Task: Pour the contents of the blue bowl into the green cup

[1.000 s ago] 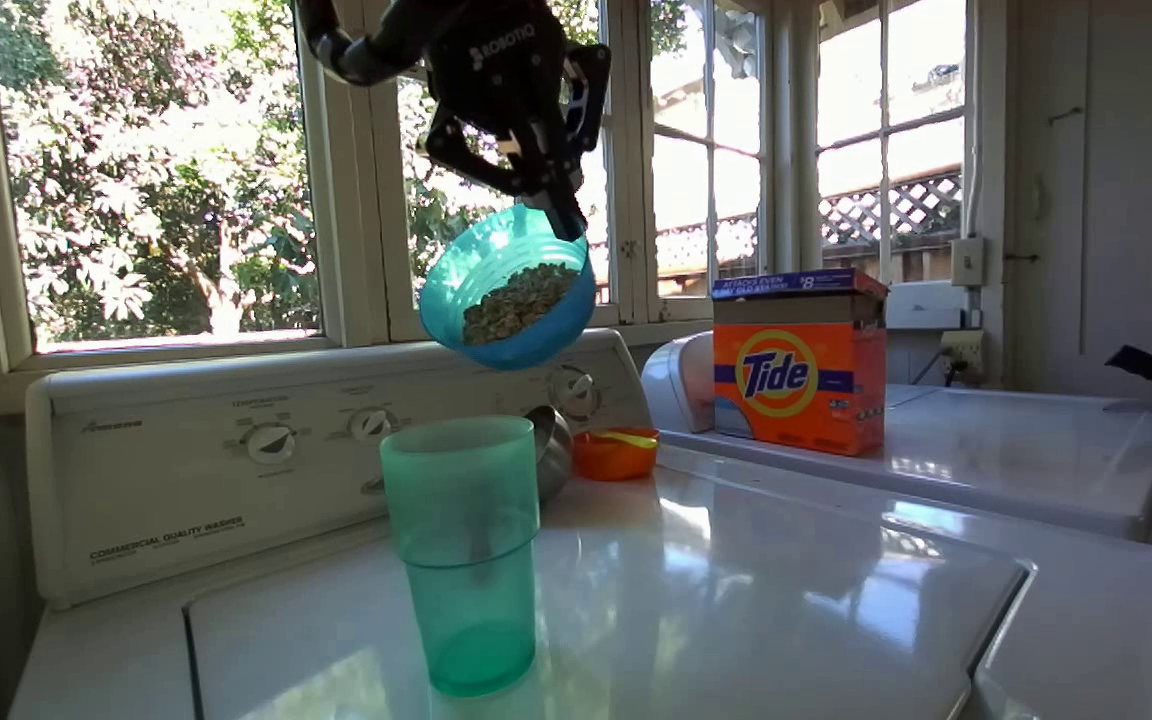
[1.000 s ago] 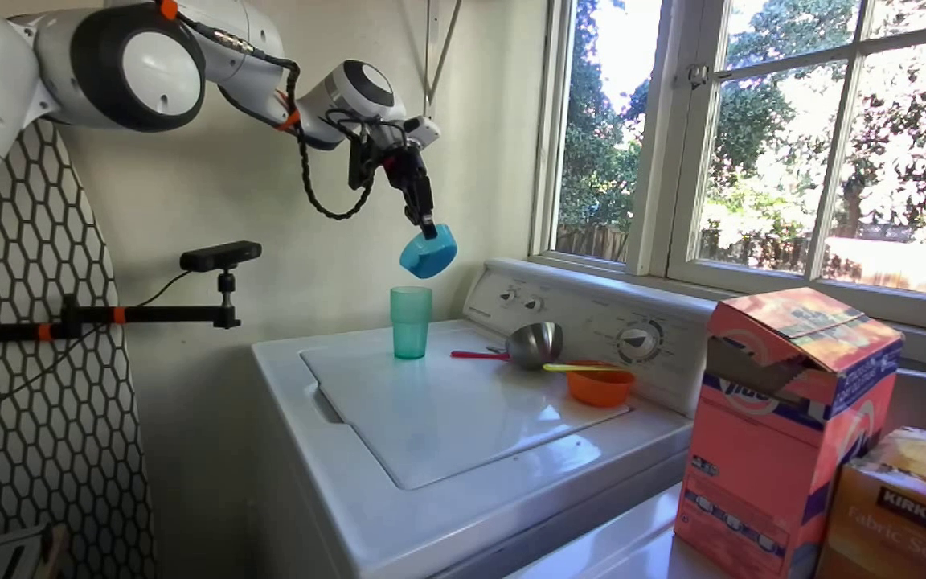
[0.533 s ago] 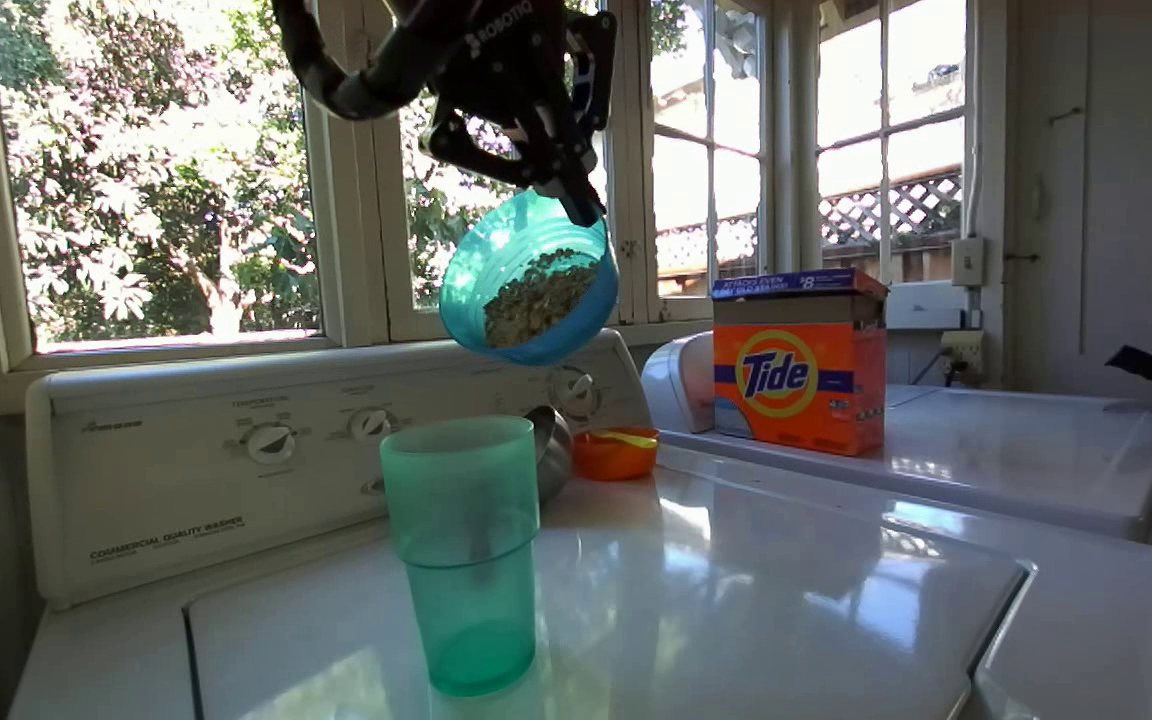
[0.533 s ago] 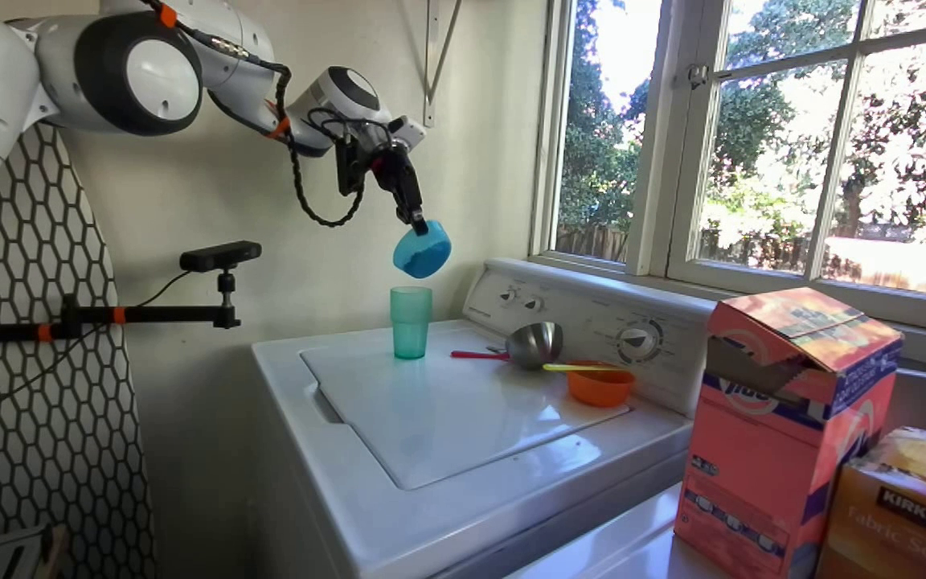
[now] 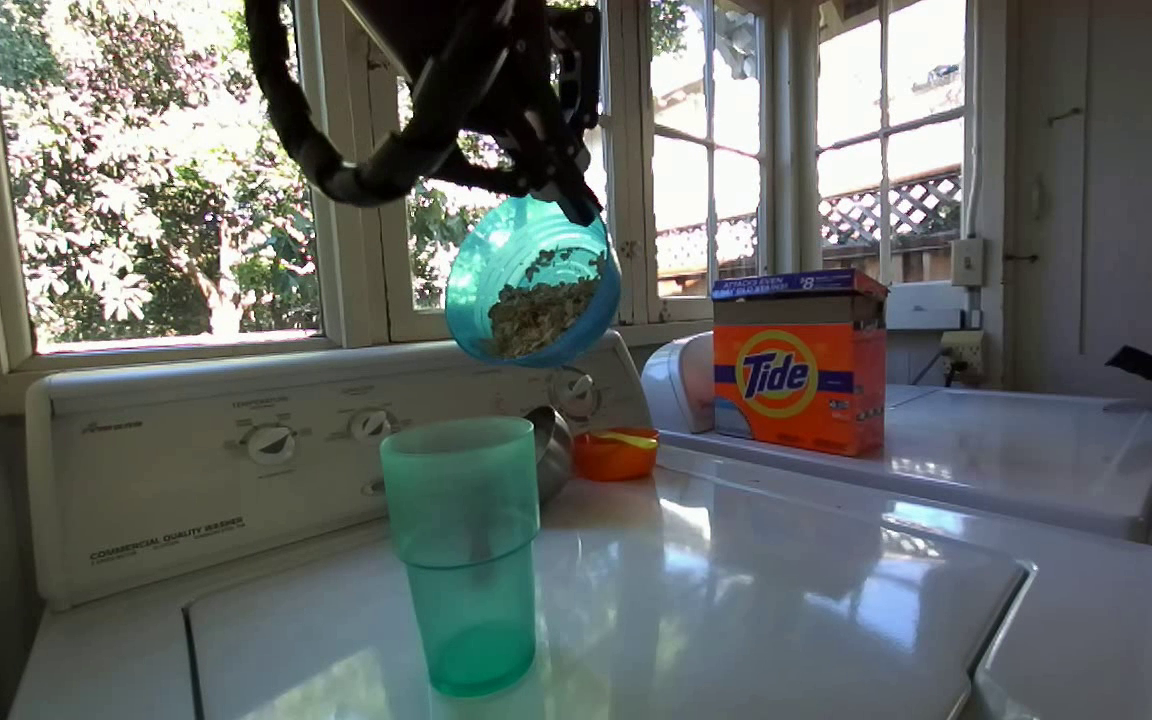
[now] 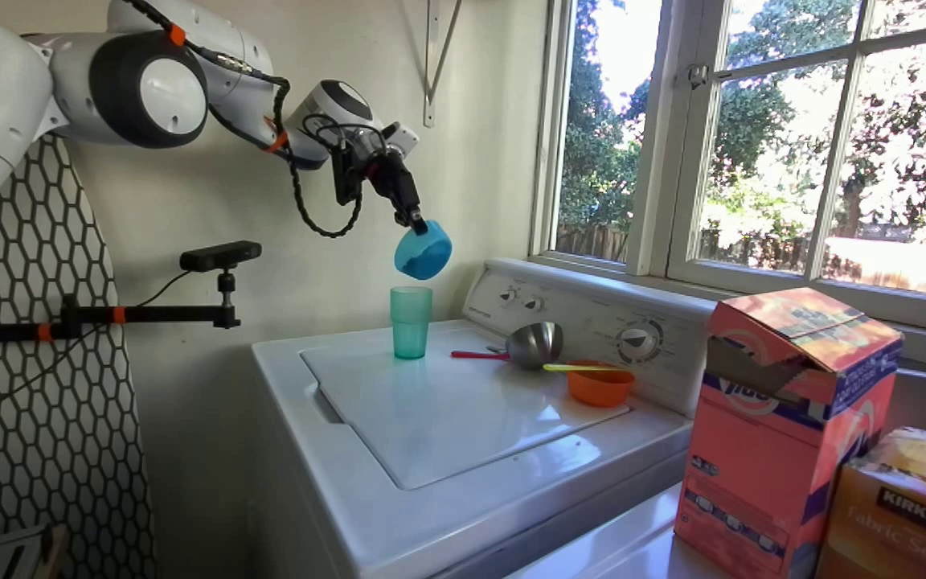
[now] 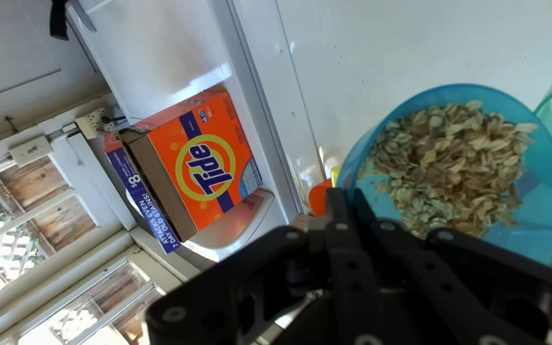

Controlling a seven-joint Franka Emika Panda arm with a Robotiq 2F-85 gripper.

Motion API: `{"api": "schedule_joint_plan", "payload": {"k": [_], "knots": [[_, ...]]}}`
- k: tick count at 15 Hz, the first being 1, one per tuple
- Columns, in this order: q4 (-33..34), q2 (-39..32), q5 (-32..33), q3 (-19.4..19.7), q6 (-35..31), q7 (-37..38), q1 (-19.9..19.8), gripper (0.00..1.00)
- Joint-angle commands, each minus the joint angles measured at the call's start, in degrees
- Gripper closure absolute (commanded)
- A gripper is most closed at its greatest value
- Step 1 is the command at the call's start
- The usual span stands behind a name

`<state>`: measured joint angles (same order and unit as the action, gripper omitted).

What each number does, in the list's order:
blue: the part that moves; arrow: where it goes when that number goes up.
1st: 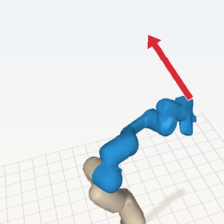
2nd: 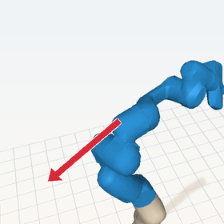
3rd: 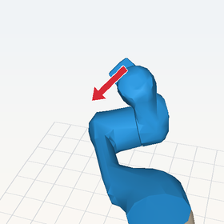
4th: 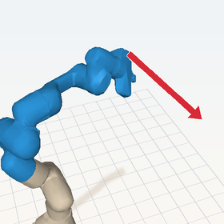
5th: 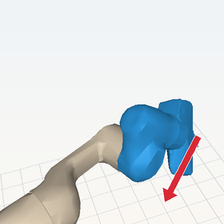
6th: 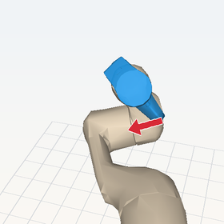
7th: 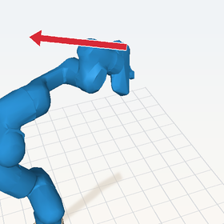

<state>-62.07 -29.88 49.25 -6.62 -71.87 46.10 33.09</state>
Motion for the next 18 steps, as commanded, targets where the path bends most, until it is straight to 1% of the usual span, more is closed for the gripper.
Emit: {"api": "schedule_joint_plan", "payload": {"k": [1,6,10,14,18], "knots": [[4.8,-3.1,2.4,0.4,2.2,-1.7,1.5,0.99],[7.4,-5.2,4.0,0.9,2.8,-3.6,2.9,0.99],[7.9,-6.1,5.2,1.3,4.3,-5.4,4.0,0.99],[9.9,-8.0,6.4,2.3,6.1,-8.0,5.4,0.99],[10.3,-9.0,7.0,2.6,7.0,-9.1,5.7,0.99]]}}
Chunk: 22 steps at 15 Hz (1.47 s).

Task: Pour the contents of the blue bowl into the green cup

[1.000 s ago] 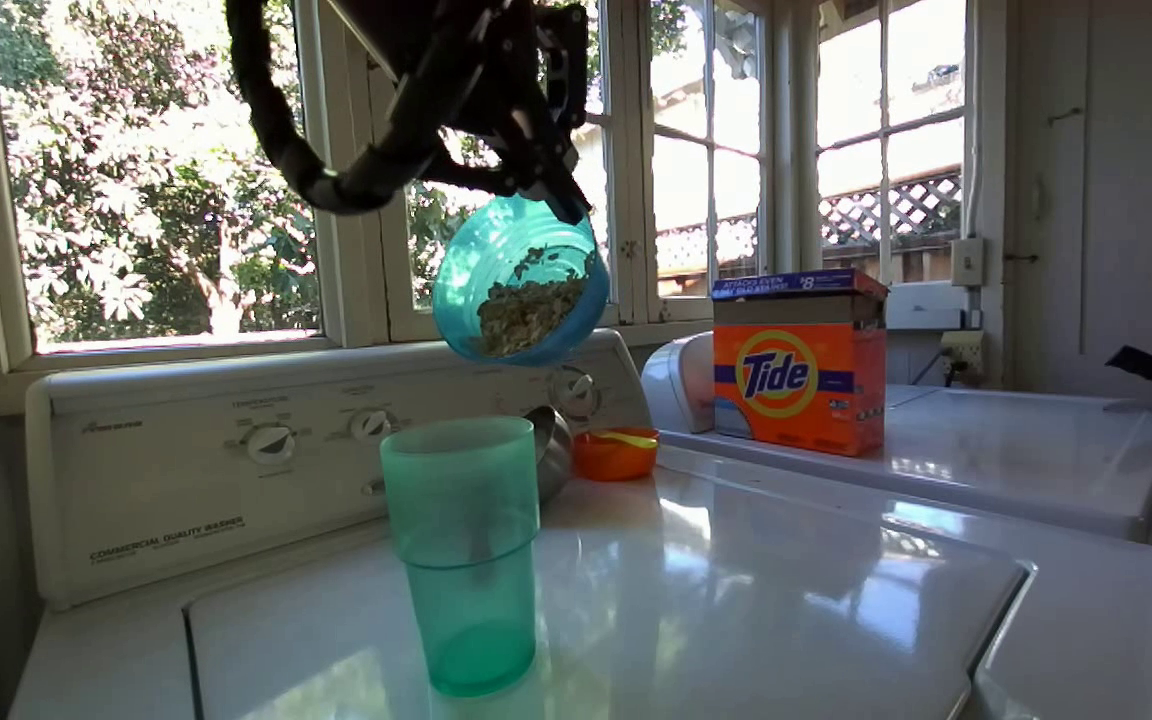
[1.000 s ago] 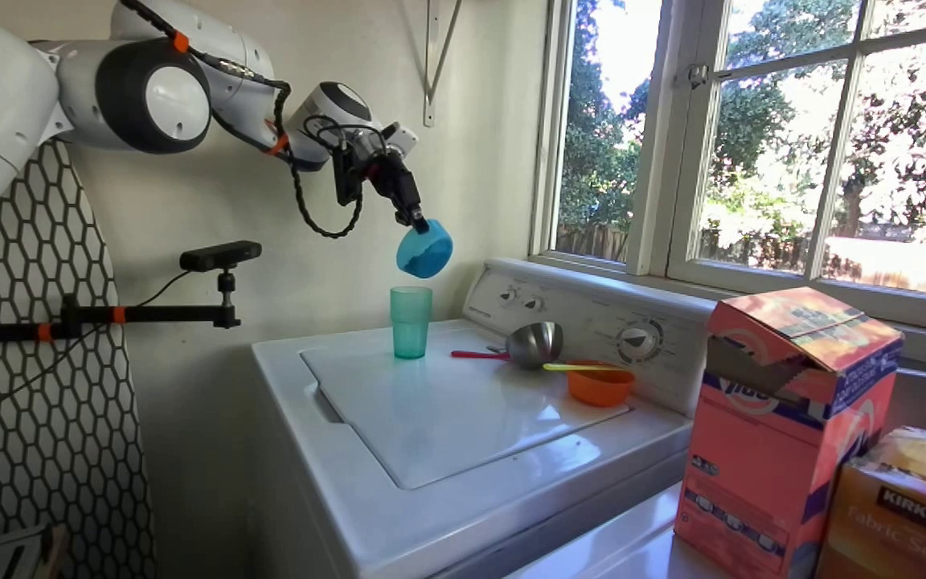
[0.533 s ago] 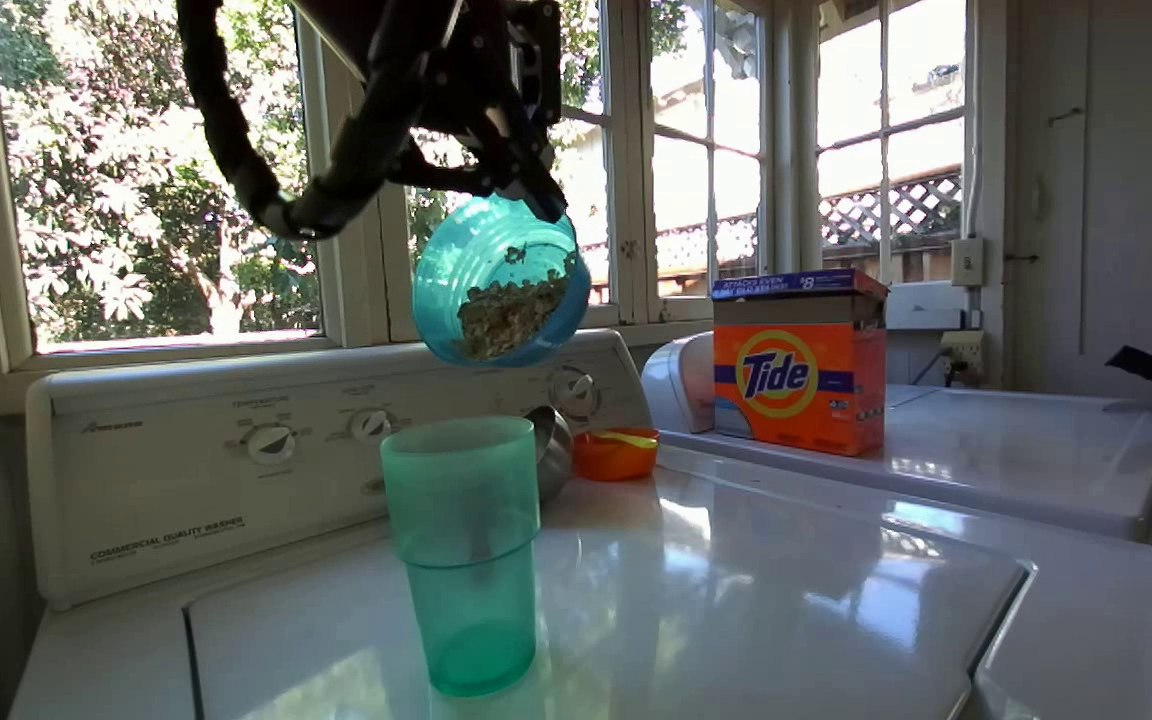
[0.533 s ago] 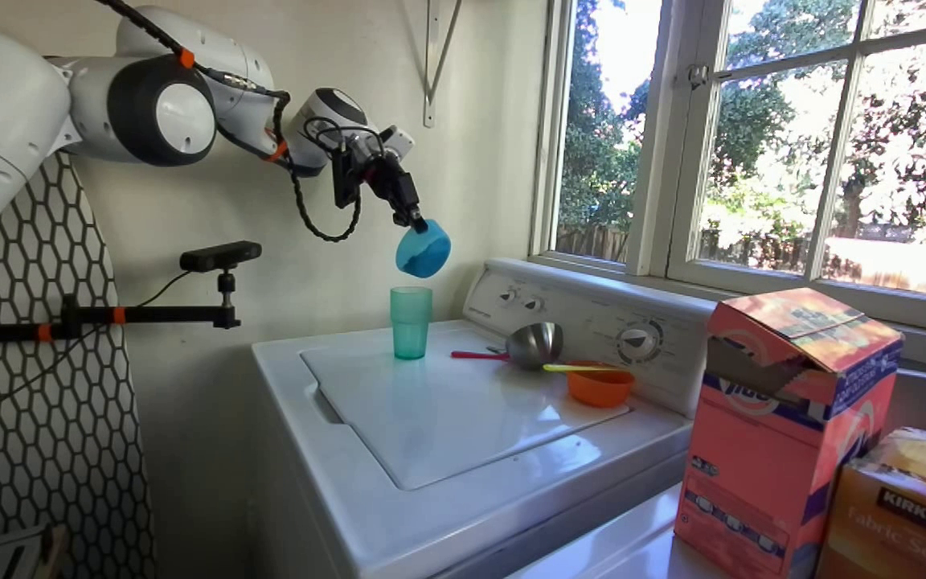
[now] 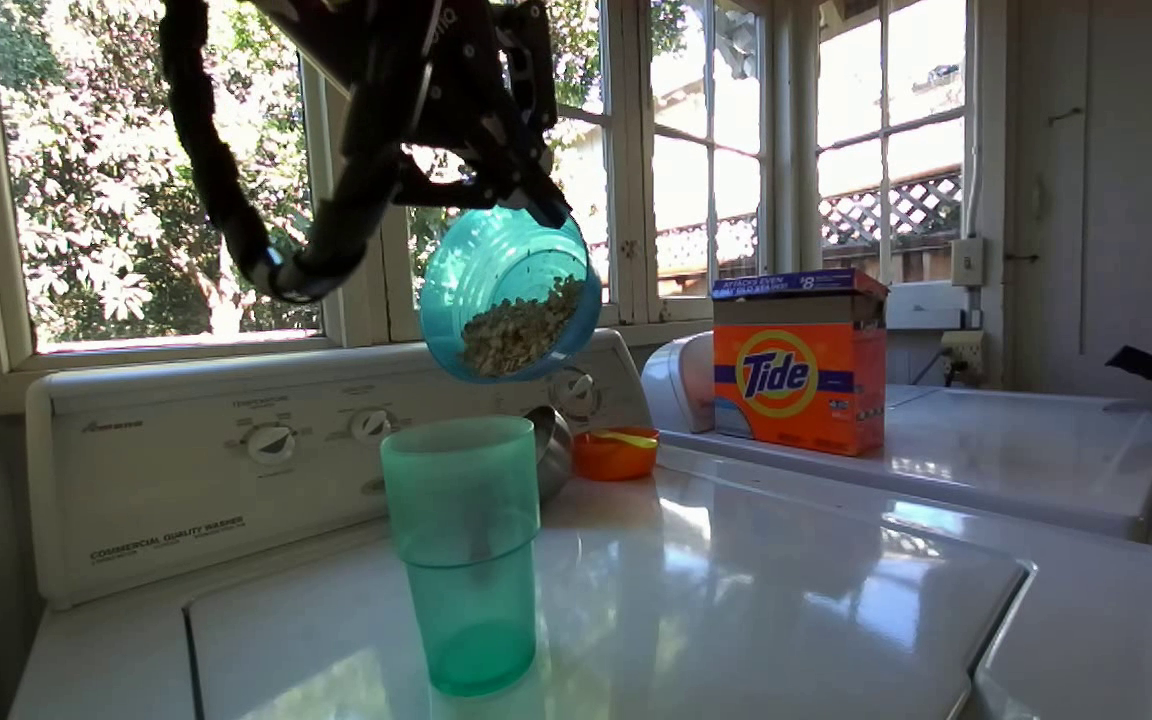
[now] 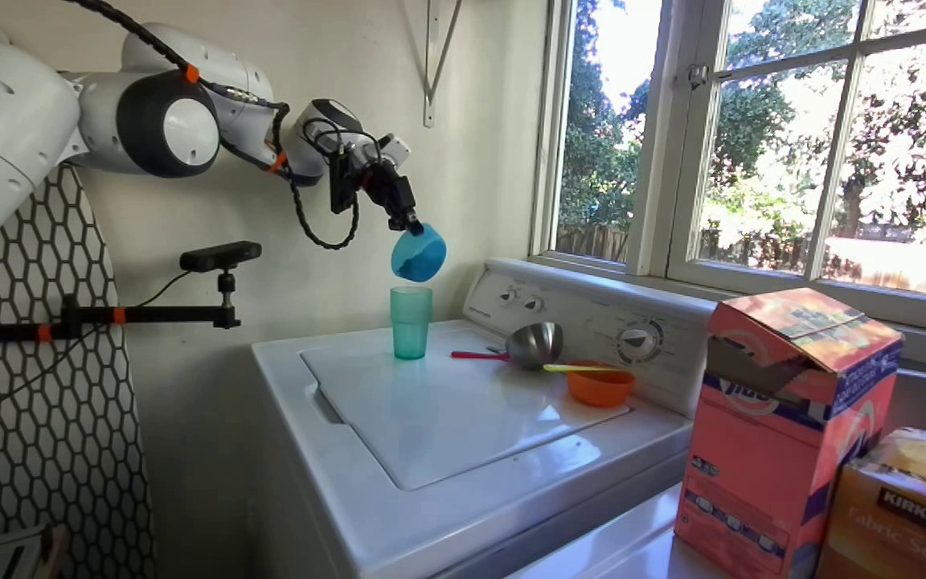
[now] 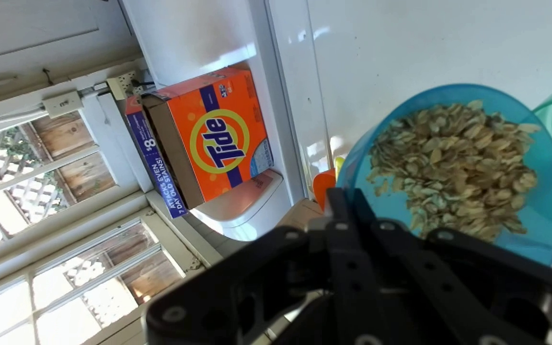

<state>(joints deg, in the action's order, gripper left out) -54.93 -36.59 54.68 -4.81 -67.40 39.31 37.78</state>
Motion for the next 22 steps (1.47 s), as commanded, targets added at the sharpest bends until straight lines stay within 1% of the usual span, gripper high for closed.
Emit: {"api": "schedule_joint_plan", "payload": {"k": [1,6,13,22], "knots": [[3.5,-2.6,1.7,1.0,2.8,-2.6,1.1,0.99],[4.8,-3.9,2.6,1.7,2.9,-4.2,1.6,0.99],[9.6,-7.2,4.5,3.7,4.0,-8.1,3.6,0.99],[11.5,-9.1,5.2,4.7,4.0,-11.7,4.3,0.99]]}}
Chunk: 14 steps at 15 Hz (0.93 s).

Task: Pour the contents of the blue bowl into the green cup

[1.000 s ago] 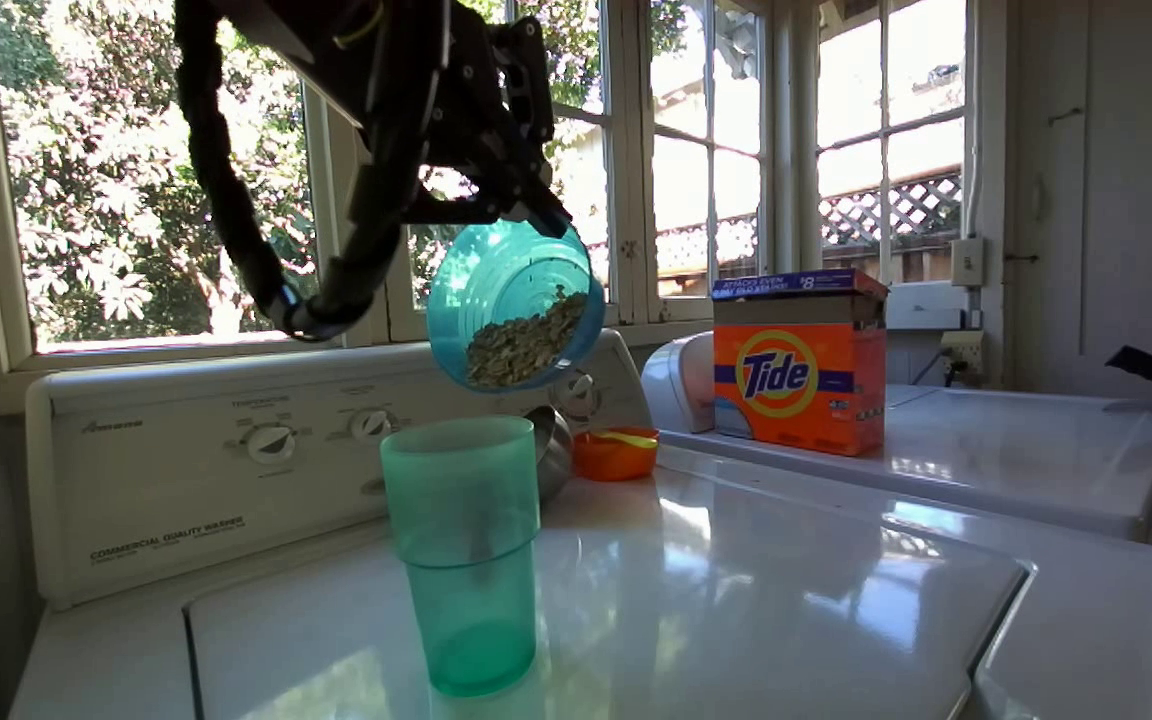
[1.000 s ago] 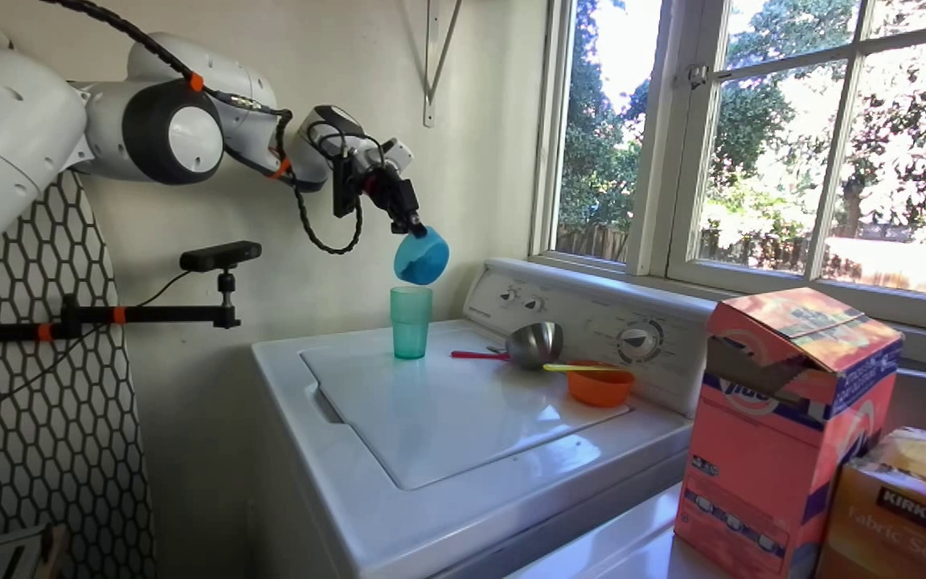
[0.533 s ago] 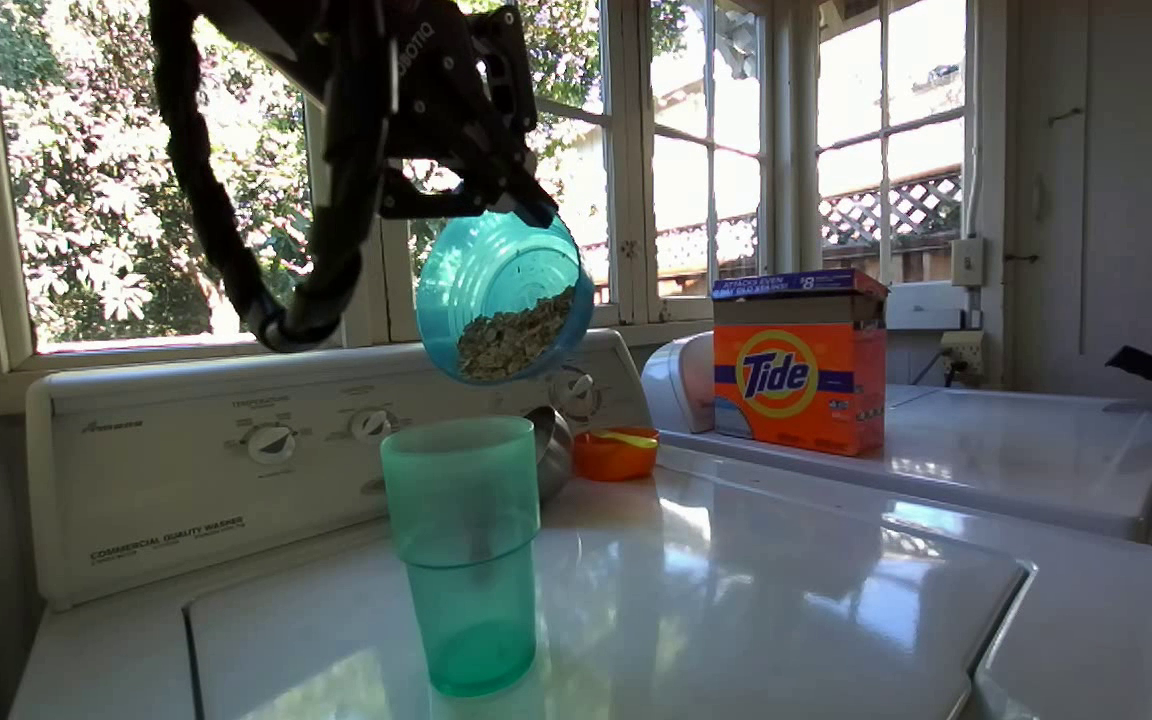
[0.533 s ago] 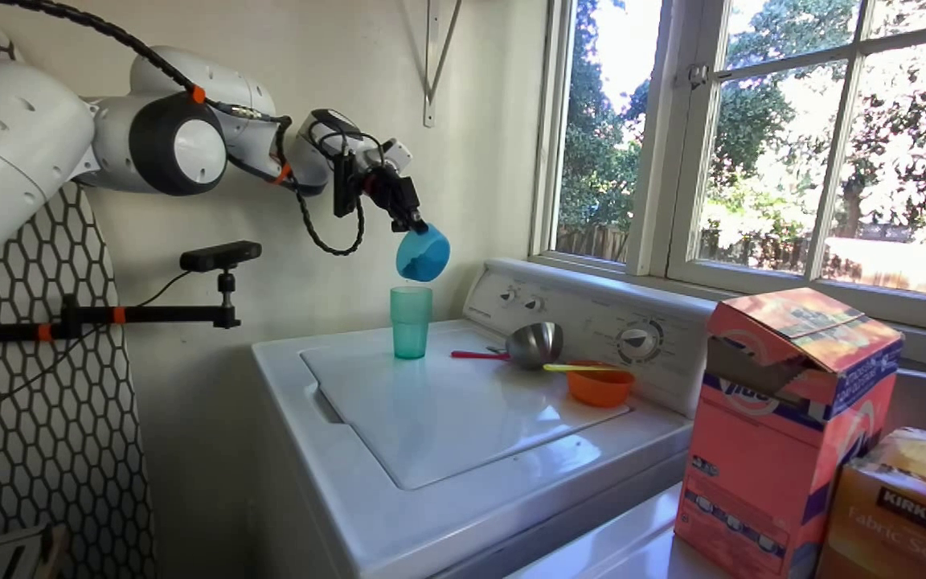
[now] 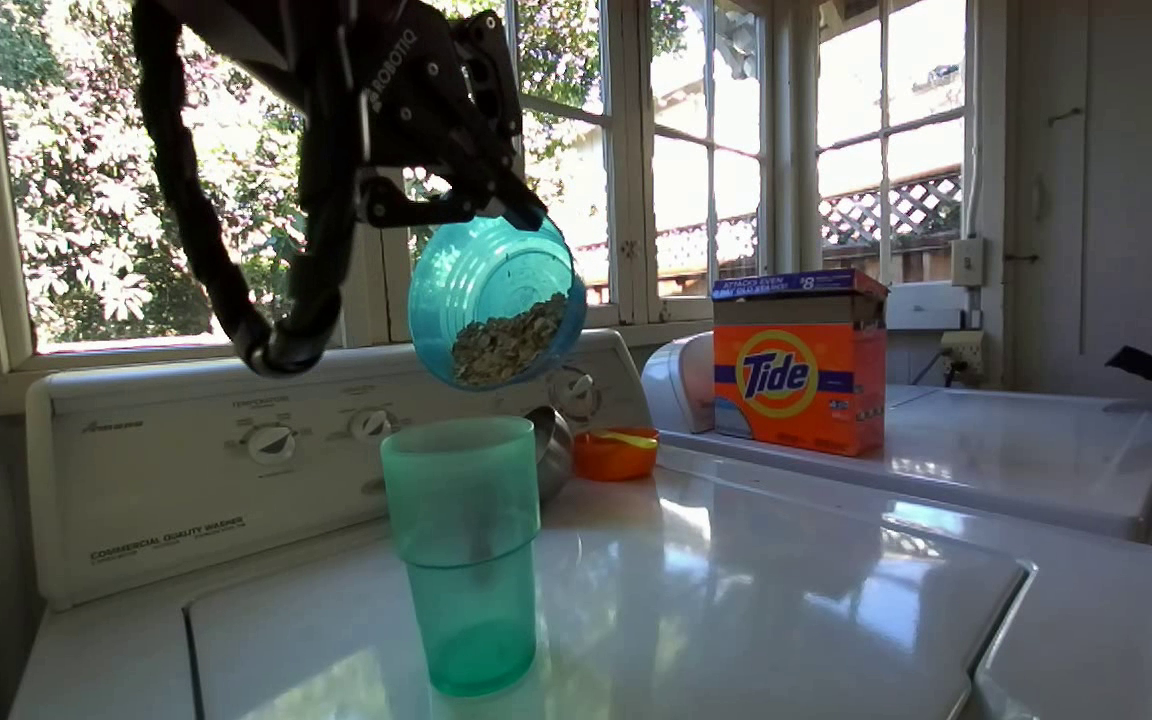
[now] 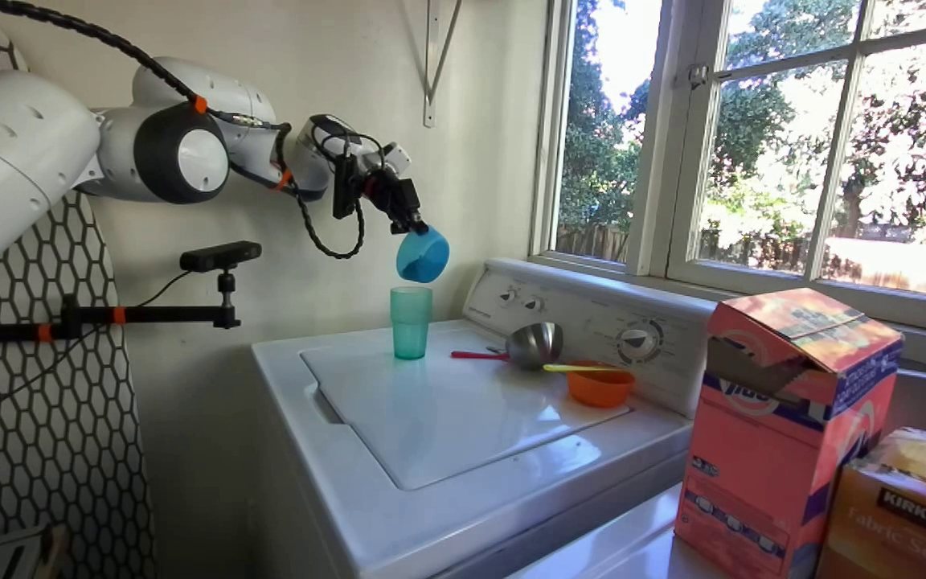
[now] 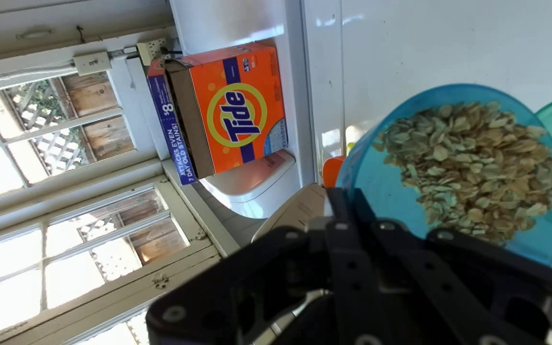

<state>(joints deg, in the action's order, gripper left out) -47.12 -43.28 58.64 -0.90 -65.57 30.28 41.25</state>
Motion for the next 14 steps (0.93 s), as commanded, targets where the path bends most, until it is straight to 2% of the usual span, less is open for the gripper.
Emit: {"api": "schedule_joint_plan", "payload": {"k": [1,14], "knots": [[3.9,-2.7,1.2,0.9,2.2,-3.0,0.8,0.99],[5.0,-4.4,1.6,2.4,2.8,-5.5,2.1,0.99]]}}
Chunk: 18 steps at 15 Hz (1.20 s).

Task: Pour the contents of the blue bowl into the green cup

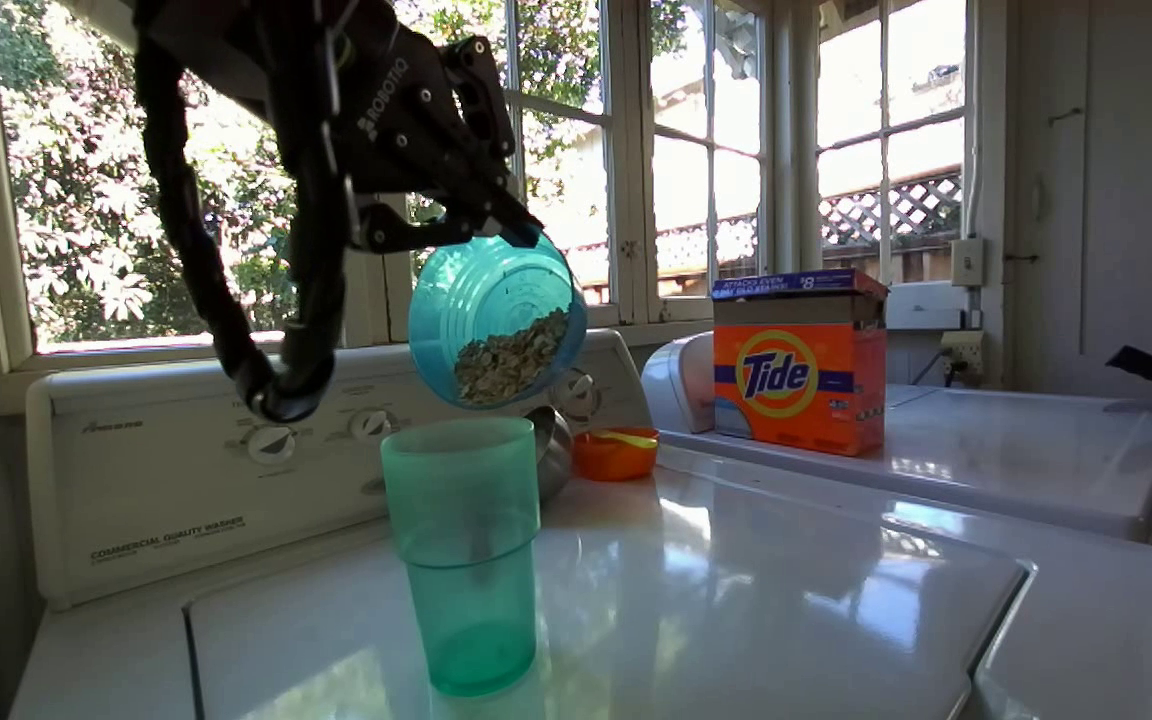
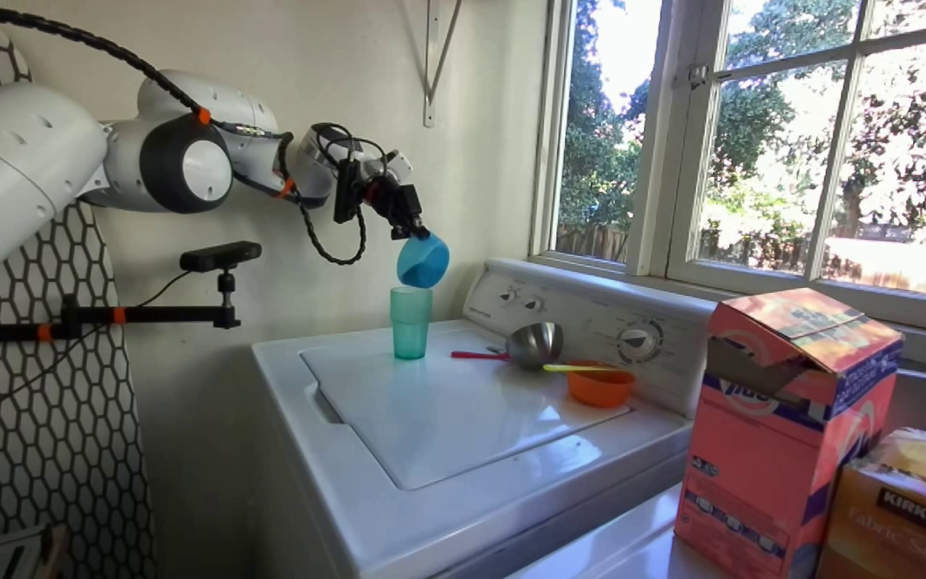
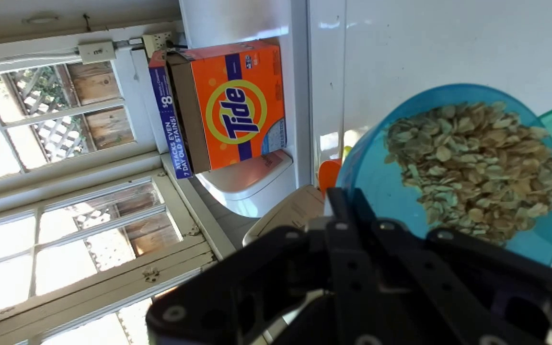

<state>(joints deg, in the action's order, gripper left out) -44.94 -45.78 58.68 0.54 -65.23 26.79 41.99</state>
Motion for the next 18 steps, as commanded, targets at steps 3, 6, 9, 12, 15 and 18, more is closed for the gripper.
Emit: {"api": "schedule_joint_plan", "payload": {"k": [3,6,9,12,15,18], "knots": [[2.8,-2.2,1.5,1.5,2.9,-2.3,1.8,0.99],[2.9,-2.5,1.4,2.1,3.5,-2.3,2.1,0.99],[3.2,-2.7,1.4,2.8,4.3,-2.4,2.3,0.99],[3.3,-3.0,1.5,3.5,4.8,-3.1,2.5,0.99],[3.5,-3.4,1.6,4.0,4.5,-4.0,2.8,0.99],[4.3,-4.1,1.8,4.7,4.4,-4.5,3.1,0.99]]}}
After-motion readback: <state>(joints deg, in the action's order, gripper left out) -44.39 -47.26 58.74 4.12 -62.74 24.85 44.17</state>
